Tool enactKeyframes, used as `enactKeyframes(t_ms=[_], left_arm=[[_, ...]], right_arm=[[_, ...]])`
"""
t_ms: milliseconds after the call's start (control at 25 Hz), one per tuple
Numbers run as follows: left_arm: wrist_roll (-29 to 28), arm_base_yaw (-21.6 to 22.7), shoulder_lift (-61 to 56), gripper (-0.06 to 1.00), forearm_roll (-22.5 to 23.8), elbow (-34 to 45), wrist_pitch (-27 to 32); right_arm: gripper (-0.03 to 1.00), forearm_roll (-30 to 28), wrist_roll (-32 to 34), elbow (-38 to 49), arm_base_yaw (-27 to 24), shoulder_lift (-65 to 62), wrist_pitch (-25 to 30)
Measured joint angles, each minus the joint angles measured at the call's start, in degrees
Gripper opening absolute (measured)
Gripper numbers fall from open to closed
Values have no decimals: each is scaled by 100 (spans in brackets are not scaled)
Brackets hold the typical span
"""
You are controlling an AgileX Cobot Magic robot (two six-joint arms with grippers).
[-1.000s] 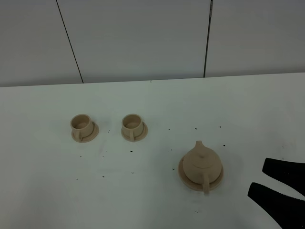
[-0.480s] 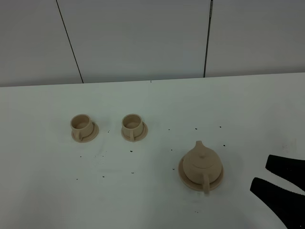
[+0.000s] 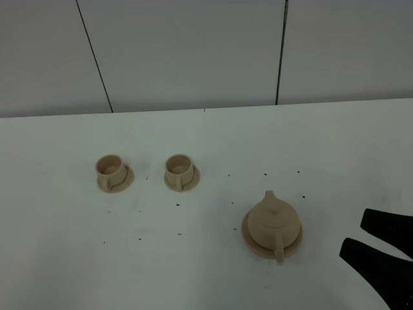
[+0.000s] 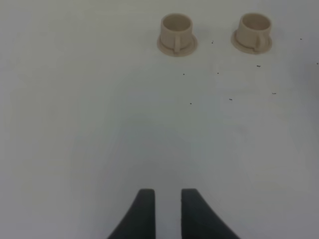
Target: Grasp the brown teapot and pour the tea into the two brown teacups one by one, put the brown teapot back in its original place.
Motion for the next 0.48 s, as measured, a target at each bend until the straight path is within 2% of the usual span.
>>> enactKeyframes(t_ms=[320,480], left_arm=[[0,0,0,20,0,0,0],[0,0,0,21,0,0,0]], right_arm=[[38,-10,923,-6,0,0,-305],[33,-563,1374,-212,0,24,-435]])
